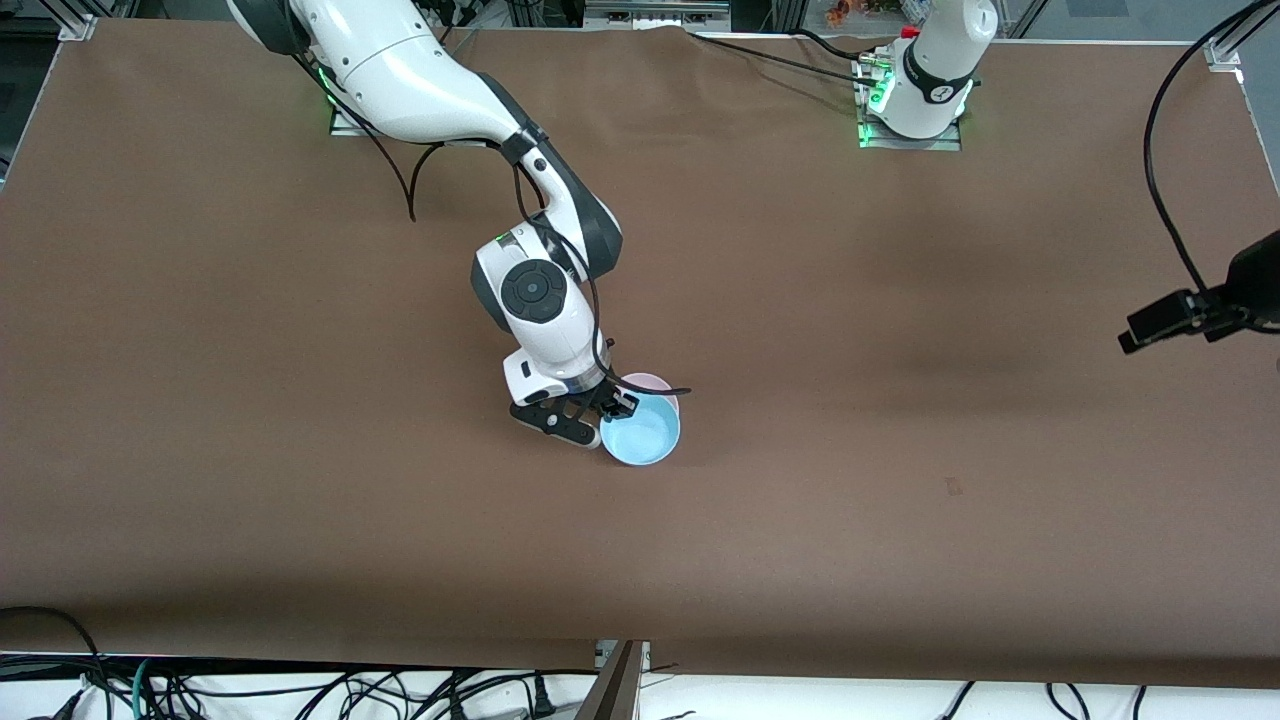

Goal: Stack pink and blue bowls on white bowl

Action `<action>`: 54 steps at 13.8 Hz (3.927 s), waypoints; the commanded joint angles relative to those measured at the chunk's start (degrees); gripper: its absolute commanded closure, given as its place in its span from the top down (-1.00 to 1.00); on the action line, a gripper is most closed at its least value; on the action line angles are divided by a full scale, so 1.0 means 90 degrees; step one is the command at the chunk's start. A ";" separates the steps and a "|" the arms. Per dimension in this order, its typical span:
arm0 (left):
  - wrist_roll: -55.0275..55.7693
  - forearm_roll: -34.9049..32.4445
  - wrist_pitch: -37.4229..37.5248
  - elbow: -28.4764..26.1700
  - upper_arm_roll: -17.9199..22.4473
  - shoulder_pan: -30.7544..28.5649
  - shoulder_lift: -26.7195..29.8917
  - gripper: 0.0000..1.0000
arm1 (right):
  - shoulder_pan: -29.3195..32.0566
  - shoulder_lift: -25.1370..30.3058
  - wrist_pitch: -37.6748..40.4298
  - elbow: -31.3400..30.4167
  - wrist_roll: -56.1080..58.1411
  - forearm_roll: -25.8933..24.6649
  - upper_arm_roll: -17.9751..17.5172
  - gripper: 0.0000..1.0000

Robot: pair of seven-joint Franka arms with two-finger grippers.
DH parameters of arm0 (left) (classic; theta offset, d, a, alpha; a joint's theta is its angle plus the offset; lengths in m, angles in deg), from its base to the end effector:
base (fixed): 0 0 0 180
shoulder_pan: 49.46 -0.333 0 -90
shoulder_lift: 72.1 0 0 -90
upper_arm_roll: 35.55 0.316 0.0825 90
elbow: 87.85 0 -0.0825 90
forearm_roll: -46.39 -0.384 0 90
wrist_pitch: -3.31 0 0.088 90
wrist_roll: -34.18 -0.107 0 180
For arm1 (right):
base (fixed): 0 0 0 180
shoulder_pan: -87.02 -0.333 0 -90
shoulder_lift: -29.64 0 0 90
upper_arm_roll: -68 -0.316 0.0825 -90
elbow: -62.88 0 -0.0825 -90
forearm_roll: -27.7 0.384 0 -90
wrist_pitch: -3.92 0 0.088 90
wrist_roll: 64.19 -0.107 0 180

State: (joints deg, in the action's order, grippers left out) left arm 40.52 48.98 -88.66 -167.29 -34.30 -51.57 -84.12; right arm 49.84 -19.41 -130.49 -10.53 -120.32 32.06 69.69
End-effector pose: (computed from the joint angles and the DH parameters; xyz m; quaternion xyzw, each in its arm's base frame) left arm 0.6207 0.0303 0.5915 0.9962 0.0850 0.0039 0.0204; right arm 0.6222 0.4525 0.2550 -0.9750 0.1953 -0.0589 0.0882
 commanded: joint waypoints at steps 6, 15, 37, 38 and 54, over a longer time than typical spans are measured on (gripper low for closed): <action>-0.0206 -0.0434 0.0629 -0.0089 -0.0099 0.0215 -0.0022 1.00 | -0.0117 -0.0273 0.0022 0.0188 -0.0081 0.0091 0.0008 -1.00; -0.0226 -0.0414 0.0619 -0.0070 -0.0090 0.0156 -0.0041 1.00 | -0.0049 -0.0165 0.0578 0.0227 -0.0081 0.0248 -0.0197 -1.00; -0.0226 -0.0405 0.0619 -0.0060 -0.0090 0.0176 -0.0061 1.00 | 0.1777 0.1151 0.4250 0.2043 0.3099 0.0073 0.0171 0.99; -0.0226 -0.0405 0.0619 -0.0060 -0.0090 0.0176 -0.0061 1.00 | 0.1797 0.1327 0.4445 0.2034 0.3180 0.0082 0.0357 0.99; -0.0226 -0.0395 0.0619 -0.0060 -0.0090 0.0176 -0.0061 1.00 | 0.2852 0.2344 0.6077 0.2014 0.4645 0.0121 0.0799 0.99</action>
State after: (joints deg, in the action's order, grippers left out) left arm 39.59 46.23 -83.36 -167.99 -34.99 -49.95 -84.74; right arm 74.91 0.62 -76.87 8.45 -80.22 33.16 77.04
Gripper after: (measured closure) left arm 0.000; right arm 0.004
